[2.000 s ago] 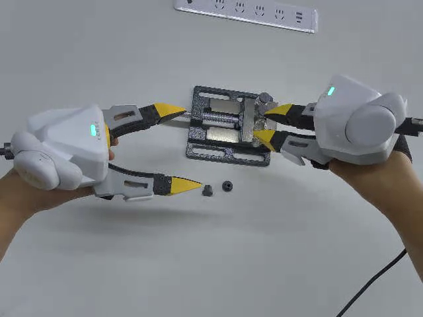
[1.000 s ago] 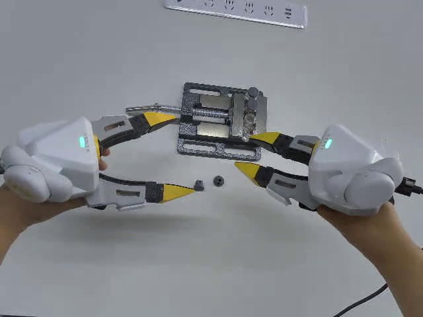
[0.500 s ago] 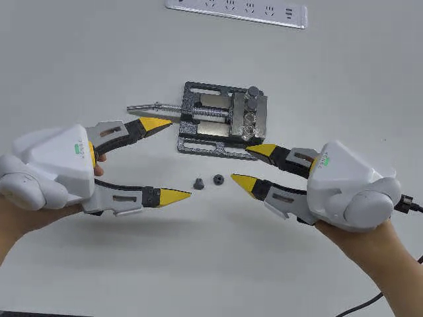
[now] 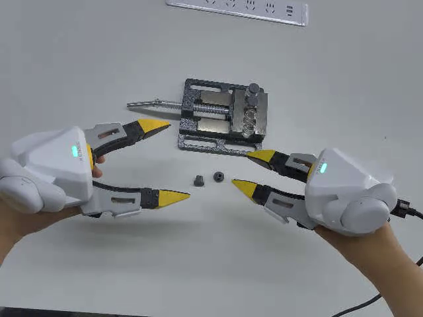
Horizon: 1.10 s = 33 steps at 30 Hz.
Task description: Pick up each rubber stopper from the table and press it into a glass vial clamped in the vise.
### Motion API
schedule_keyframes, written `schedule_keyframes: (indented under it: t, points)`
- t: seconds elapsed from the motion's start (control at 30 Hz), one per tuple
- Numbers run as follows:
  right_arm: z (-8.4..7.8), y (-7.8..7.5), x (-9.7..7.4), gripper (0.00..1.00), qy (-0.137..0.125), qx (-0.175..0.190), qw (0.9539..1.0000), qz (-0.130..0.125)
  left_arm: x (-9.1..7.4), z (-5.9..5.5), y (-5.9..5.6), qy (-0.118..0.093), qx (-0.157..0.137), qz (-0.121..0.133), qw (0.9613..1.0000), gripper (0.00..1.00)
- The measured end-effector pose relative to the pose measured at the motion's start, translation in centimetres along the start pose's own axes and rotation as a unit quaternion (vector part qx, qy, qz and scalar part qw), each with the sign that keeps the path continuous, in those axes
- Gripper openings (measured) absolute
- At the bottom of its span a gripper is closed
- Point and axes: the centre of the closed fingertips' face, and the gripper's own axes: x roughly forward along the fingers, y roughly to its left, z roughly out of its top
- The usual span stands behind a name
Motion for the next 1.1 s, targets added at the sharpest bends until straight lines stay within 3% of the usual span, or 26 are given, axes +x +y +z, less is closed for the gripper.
schedule_keyframes:
  t: [0.67, 1.1]
  points:
    - [-2.6, 0.5, 2.5, 0.17, 0.078, -0.049, 0.9955, 0.023, 0.0, -1.4, -0.1, 0.006, -0.012, 0.000, 0.9999, 0.62]
    - [-3.5, 0.7, 3.8, 0.16, 0.105, -0.053, 0.9923, 0.040, 0.0, -1.9, 0.0, 0.006, -0.018, 0.000, 0.9998, 0.61]
